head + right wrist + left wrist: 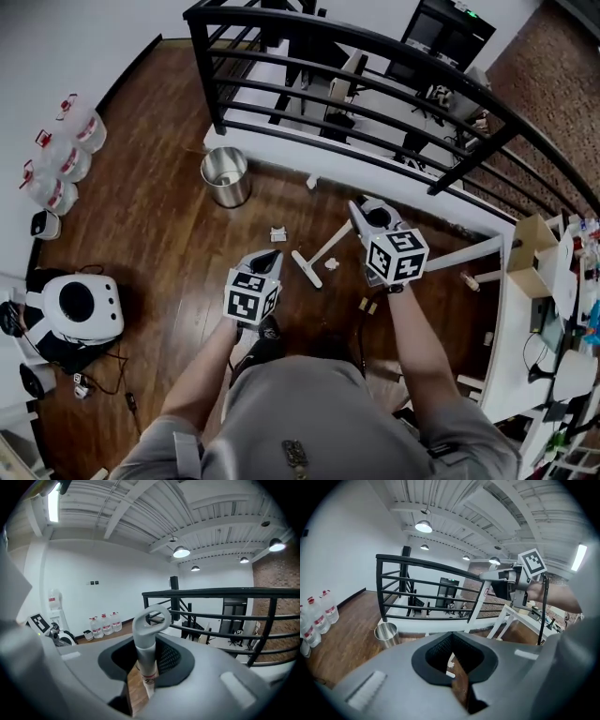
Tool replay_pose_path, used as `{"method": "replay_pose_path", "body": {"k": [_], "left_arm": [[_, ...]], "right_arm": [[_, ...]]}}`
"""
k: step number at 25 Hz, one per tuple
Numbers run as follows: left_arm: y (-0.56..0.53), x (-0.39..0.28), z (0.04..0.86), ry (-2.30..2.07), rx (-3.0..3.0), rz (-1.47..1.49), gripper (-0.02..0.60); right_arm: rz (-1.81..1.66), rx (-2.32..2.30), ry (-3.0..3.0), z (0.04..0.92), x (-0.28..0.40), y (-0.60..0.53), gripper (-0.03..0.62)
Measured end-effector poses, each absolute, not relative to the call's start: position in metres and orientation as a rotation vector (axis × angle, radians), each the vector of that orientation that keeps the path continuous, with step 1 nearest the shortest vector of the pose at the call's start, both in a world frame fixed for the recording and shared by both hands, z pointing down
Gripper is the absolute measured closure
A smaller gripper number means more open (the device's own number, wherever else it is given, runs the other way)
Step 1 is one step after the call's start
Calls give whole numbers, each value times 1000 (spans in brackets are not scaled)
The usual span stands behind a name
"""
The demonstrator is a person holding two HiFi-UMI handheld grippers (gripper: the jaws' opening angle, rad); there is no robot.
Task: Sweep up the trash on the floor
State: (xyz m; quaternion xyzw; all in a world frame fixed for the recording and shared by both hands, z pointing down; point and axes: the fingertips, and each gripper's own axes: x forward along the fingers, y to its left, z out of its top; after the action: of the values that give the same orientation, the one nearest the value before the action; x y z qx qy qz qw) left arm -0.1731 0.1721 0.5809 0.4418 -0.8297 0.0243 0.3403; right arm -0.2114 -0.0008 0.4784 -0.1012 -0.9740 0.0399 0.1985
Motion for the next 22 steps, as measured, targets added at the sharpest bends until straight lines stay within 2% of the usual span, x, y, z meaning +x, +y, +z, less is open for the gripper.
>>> {"method": "replay_pose_path", "body": {"k": [6,14,22], "left_arm": [[199,-211,588,-2162,1100,60,575],[204,-256,587,-2179,1057,129,574],[185,-292,592,-2133,1130,144,575]], "right_arm": [[165,-334,-2733,483,-269,38,517],[249,-282,-2708,525,-328,36,517],[257,-61,-2661,551,-318,-13,517]]}}
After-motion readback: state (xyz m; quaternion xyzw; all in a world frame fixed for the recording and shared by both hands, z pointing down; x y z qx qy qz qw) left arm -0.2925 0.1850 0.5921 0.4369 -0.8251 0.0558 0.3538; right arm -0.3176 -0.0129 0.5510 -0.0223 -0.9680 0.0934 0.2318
